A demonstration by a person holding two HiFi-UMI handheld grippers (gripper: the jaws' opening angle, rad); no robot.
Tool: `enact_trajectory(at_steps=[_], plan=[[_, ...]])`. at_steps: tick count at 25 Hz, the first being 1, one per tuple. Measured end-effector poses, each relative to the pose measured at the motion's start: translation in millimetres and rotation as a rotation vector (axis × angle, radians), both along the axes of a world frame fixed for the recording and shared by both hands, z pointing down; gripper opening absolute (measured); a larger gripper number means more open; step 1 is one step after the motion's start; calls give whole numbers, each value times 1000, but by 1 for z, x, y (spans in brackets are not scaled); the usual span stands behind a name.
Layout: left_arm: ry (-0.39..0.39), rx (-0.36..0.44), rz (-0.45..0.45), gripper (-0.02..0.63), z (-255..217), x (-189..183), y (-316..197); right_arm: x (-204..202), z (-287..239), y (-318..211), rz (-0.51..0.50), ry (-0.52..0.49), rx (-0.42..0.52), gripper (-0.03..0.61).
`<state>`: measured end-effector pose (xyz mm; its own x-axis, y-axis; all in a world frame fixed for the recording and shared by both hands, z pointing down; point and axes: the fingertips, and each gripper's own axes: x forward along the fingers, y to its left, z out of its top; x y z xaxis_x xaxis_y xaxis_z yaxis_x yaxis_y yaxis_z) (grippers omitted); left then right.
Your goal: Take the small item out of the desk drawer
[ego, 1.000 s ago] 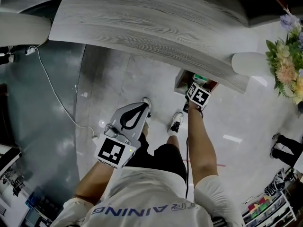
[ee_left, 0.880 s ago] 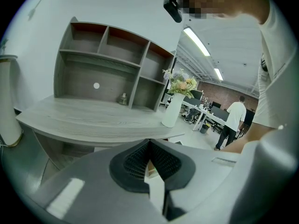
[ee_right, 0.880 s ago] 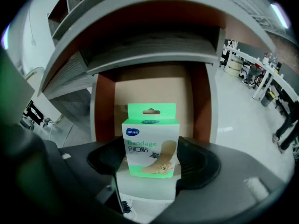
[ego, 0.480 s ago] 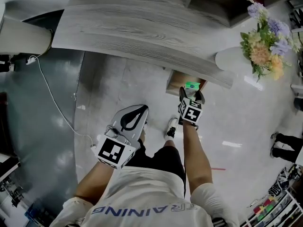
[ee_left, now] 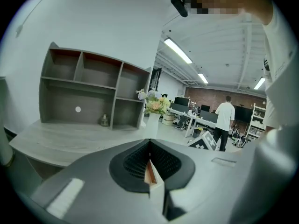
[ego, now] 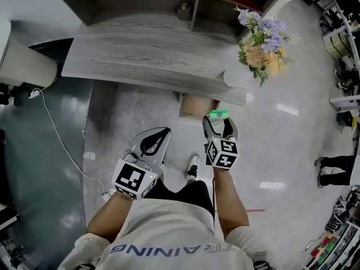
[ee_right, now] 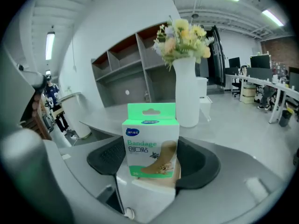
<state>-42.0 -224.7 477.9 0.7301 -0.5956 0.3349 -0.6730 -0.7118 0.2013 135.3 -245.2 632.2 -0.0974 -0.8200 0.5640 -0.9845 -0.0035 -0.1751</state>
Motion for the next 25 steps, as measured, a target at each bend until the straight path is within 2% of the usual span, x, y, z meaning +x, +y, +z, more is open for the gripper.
enact_trajectory(at_steps=[11,25], plan=[[58,146,58,-2,-77,47,18,31,-148,45,-45,16,220,357],[136,333,39,-2,-170,57,26,35,-314,75,-103,57,516,357]])
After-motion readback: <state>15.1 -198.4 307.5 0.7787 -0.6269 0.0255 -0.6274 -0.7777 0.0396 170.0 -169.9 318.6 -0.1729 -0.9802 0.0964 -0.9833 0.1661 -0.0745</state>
